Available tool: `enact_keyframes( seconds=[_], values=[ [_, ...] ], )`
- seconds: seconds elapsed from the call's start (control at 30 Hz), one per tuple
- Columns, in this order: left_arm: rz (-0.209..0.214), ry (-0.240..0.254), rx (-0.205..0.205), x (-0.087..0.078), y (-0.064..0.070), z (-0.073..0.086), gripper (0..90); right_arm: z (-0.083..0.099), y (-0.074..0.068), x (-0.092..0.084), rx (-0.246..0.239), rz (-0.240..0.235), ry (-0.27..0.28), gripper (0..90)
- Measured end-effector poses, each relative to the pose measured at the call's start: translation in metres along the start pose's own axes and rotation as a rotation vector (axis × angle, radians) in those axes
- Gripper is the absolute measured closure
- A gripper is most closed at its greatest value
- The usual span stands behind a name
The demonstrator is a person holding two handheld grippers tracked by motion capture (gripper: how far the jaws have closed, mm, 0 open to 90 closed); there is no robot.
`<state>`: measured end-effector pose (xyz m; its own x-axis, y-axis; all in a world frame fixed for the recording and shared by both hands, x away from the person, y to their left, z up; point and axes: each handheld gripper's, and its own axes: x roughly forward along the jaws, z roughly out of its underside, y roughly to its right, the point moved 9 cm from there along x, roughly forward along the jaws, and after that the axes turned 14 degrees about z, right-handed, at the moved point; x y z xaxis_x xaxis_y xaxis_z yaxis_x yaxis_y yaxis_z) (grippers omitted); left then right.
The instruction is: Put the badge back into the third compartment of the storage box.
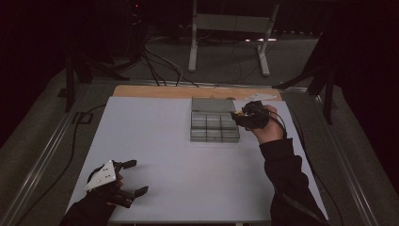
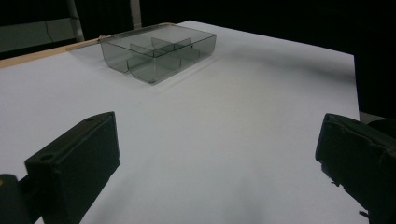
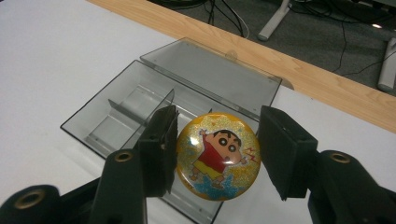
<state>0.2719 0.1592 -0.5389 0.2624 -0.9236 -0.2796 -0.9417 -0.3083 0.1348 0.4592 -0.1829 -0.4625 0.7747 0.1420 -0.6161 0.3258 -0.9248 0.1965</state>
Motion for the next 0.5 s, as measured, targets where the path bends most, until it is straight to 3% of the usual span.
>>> enact_keyframes(
  seconds=[0.5],
  values=[
    [0.002,-0.002,0.001,0.000,0.000,0.000,0.2,-0.003,-0.002,0.030,0.003,0.005,-0.054,47.7]
  ],
)
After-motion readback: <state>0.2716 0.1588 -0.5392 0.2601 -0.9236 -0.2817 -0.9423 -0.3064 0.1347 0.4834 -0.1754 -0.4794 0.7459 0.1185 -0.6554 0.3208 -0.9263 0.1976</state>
